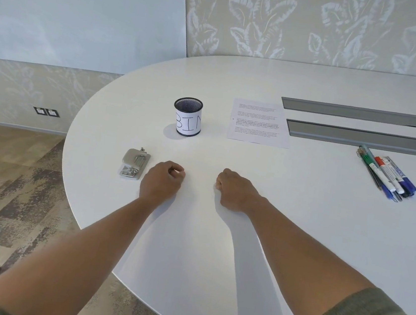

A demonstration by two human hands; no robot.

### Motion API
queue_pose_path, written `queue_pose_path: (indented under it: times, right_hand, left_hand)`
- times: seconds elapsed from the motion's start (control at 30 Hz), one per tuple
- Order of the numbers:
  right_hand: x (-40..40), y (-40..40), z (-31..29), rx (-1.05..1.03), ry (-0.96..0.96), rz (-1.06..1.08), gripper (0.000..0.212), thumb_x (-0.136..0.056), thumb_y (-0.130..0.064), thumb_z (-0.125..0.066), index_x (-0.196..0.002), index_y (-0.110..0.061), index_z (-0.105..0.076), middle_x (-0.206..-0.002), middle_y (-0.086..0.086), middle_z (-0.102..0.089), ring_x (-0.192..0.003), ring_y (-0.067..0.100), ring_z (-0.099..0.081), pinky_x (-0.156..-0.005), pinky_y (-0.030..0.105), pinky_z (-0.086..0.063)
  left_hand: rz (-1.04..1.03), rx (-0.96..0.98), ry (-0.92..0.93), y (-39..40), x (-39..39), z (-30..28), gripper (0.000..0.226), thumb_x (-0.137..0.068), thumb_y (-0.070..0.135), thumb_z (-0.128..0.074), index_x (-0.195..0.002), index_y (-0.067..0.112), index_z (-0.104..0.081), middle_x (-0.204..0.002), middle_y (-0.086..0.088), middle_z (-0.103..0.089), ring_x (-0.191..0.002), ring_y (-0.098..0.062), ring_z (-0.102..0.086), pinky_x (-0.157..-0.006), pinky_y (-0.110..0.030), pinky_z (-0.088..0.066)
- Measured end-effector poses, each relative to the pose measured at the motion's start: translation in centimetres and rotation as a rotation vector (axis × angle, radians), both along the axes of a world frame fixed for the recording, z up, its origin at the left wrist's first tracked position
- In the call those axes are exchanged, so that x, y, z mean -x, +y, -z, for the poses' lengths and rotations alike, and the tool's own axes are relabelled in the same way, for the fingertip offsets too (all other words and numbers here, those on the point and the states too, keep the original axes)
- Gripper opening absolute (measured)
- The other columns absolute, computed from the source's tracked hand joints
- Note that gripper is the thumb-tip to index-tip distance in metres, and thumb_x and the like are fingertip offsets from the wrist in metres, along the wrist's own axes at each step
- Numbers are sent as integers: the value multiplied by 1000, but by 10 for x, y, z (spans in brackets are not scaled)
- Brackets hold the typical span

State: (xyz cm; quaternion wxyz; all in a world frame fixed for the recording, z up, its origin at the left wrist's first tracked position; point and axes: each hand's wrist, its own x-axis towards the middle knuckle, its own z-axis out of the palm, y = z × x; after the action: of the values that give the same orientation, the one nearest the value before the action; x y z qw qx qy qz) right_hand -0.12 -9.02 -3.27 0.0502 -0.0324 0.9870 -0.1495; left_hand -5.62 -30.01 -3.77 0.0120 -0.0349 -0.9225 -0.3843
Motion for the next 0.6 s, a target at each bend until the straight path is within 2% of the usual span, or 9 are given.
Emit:
queue_pose_path:
  times: [0.07, 0.2, 0.33, 0.47, 0.6]
  right_hand:
    - [1, 1, 2, 48, -2, 33, 12, -91, -9, -43, -91, -21, -44, -106, -1, -48, -96, 18, -46, -80, 30, -37]
    - [5, 5, 2, 287, -15, 190, 28, -83, -2, -39, -74, -28, -38, -98, -8, -49, -85, 18, -49, -73, 27, -35]
    - [8, 7, 3, 383, 6, 266, 24, -81, -5, -35, -72, -26, -40, -79, -14, -48, -76, 16, -47, -61, 26, -34]
    - [11, 11, 4, 474, 18, 310, 18, -84, -11, -38, -81, -24, -51, -84, -15, -58, -82, 17, -56, -70, 30, -44]
    - [10, 12, 8, 494, 75, 313, 8, -90, -18, -48, -89, -24, -54, -85, -15, -60, -87, 16, -58, -78, 32, -45]
  left_hand:
    - [54, 39, 2, 7, -3, 1, 17, -85, 41, -58, -97, 38, -69, -92, 20, -67, -87, -6, -60, -70, -26, -42]
    - [118, 53, 7, 17, -6, 1, 22, -82, 44, -54, -97, 40, -70, -93, 23, -66, -88, -2, -58, -69, -24, -42]
    - [211, 73, -2, 22, -6, 3, 20, -80, 51, -60, -97, 46, -69, -93, 25, -62, -85, 3, -55, -69, -21, -38]
    - [321, 113, 4, 29, -7, 0, 25, -75, 61, -67, -97, 49, -70, -93, 19, -60, -85, 6, -55, -68, -19, -38]
    - [352, 121, 1, 41, -10, -5, 25, -71, 62, -69, -92, 48, -72, -91, 17, -61, -87, 1, -57, -69, -23, -40]
